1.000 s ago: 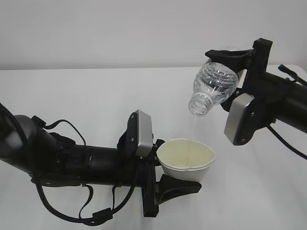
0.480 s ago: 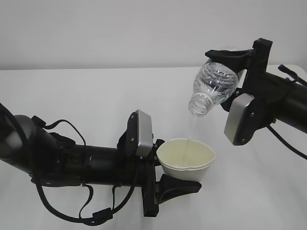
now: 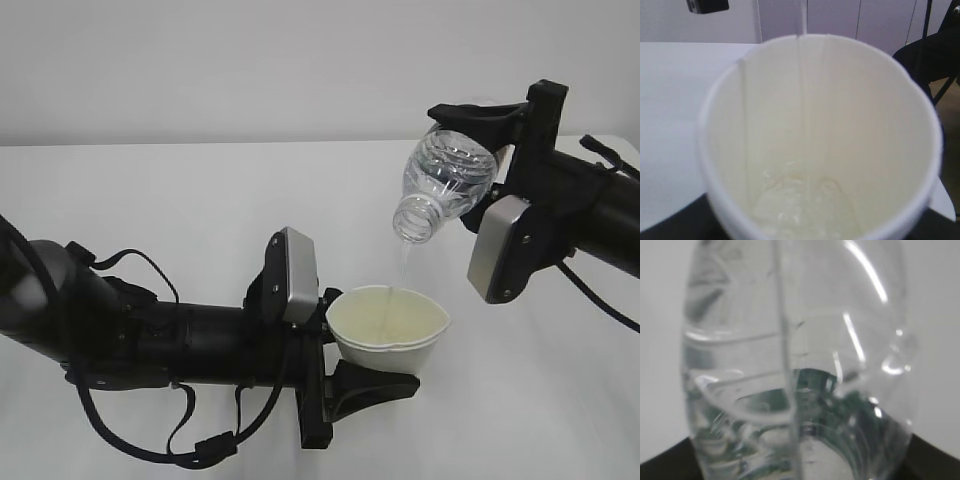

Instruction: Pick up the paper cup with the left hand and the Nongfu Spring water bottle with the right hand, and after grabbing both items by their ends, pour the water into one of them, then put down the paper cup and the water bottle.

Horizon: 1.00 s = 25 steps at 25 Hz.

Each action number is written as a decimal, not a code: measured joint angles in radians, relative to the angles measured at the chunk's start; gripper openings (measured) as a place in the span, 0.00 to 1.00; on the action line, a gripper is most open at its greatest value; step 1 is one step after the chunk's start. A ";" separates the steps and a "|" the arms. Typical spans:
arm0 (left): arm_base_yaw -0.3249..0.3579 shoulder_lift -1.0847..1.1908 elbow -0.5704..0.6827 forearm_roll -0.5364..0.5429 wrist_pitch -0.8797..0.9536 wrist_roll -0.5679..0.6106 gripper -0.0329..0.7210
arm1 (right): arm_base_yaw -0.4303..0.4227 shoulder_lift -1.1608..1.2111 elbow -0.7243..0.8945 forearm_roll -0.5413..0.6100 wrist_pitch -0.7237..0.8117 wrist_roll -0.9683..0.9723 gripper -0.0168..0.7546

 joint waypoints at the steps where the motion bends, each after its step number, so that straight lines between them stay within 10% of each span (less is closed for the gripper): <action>1: 0.000 0.000 0.000 -0.003 0.000 0.000 0.61 | 0.000 0.000 0.000 0.000 0.000 -0.002 0.64; 25: 0.000 0.000 0.000 -0.016 0.000 0.000 0.61 | 0.000 0.000 0.000 0.000 0.000 -0.004 0.64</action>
